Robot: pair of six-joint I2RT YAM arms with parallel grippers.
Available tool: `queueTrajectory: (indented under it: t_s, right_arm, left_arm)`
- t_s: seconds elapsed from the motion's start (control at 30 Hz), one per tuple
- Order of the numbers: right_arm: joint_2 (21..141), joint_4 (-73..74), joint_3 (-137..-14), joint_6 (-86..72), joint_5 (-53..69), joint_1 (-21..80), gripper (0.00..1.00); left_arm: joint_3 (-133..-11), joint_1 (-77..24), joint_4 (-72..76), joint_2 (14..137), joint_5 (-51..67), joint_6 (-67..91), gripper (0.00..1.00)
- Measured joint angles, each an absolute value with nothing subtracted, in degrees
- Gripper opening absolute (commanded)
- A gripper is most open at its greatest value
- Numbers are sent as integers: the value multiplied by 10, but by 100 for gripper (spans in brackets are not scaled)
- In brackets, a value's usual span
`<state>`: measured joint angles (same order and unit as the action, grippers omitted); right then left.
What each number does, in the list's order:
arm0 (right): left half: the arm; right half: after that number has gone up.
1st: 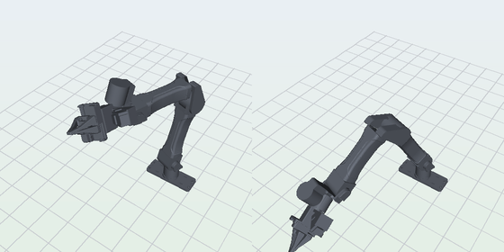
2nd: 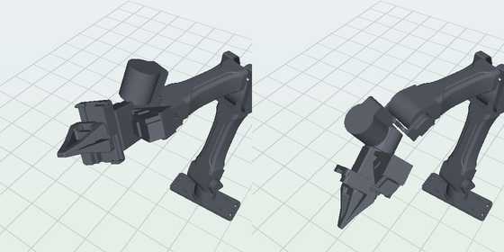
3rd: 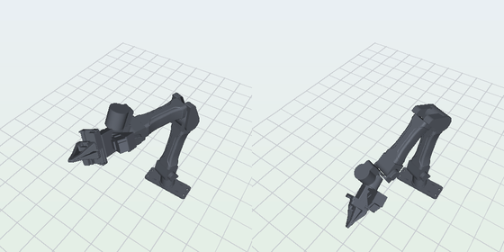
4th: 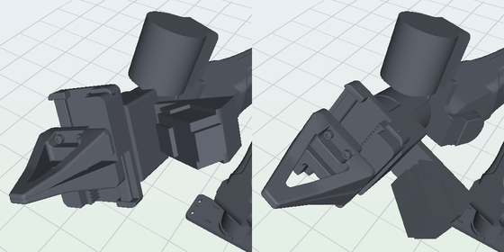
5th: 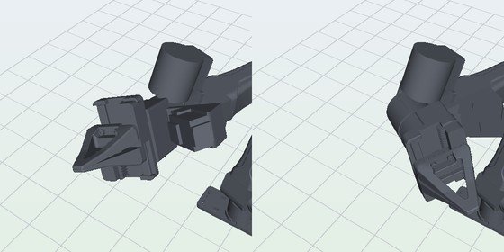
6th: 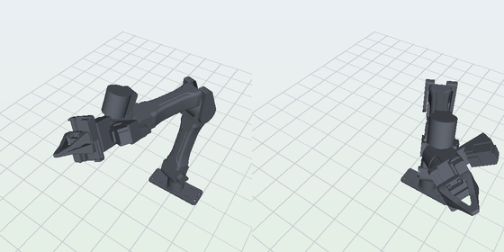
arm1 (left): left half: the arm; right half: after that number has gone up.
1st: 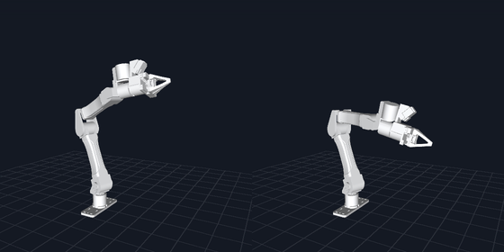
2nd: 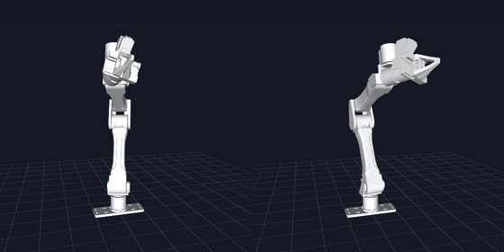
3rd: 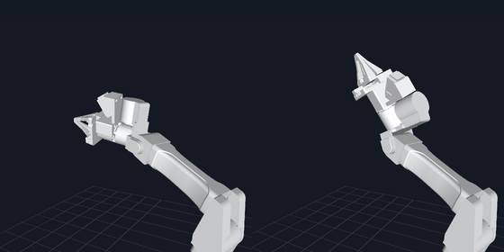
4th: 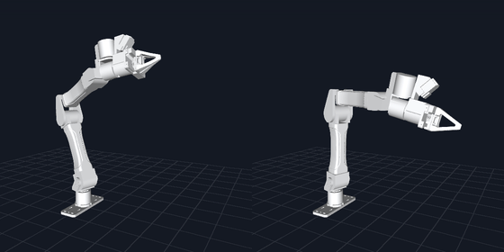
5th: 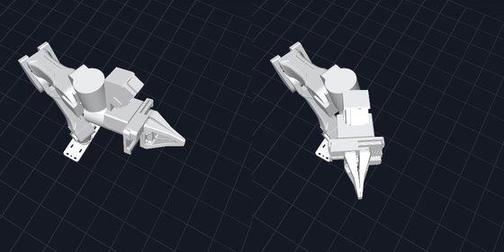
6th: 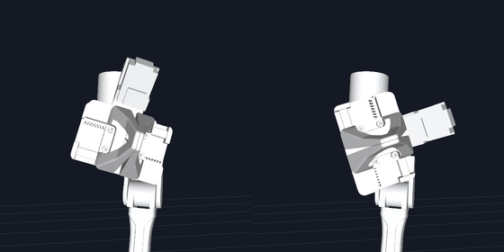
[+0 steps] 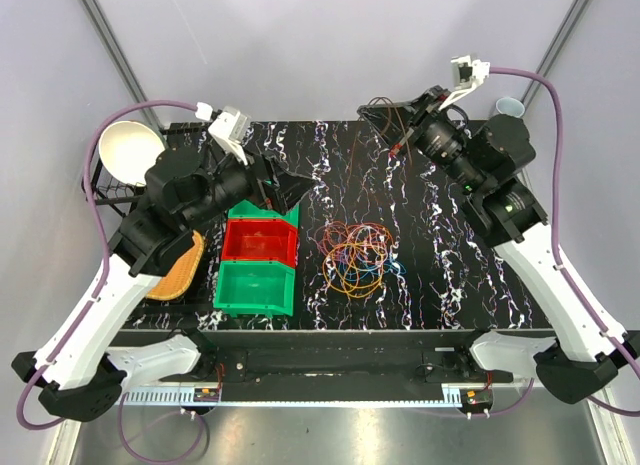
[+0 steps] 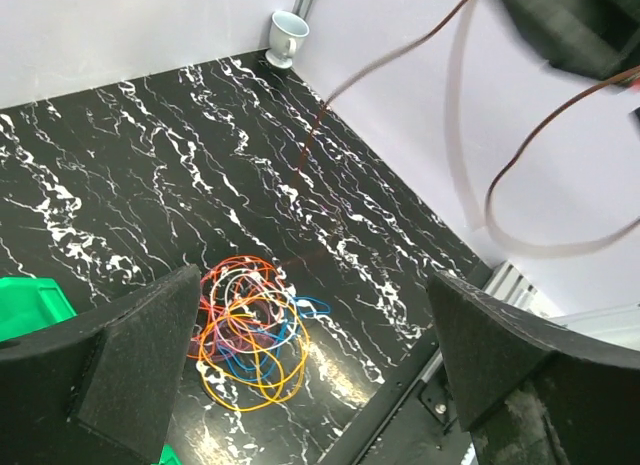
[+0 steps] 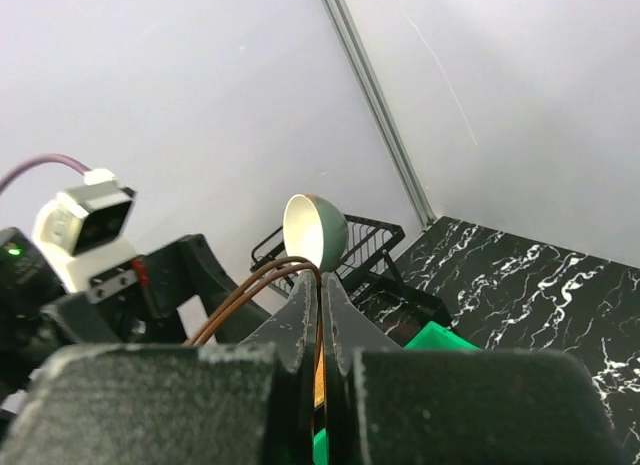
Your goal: Untangle the cables
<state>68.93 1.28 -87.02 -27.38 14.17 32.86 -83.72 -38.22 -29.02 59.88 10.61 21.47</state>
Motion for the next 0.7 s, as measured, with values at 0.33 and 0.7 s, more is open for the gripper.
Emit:
queueTrajectory:
  t_s: [0.33, 0.7]
  right_arm:
    - [682, 44, -883, -284, 150, 329, 0]
    - [704, 76, -907, -305, 272, 329, 0]
  left_arm:
    - [-770, -382, -242, 592, 146, 206, 96]
    - [-807, -382, -241, 588, 177, 119, 97]
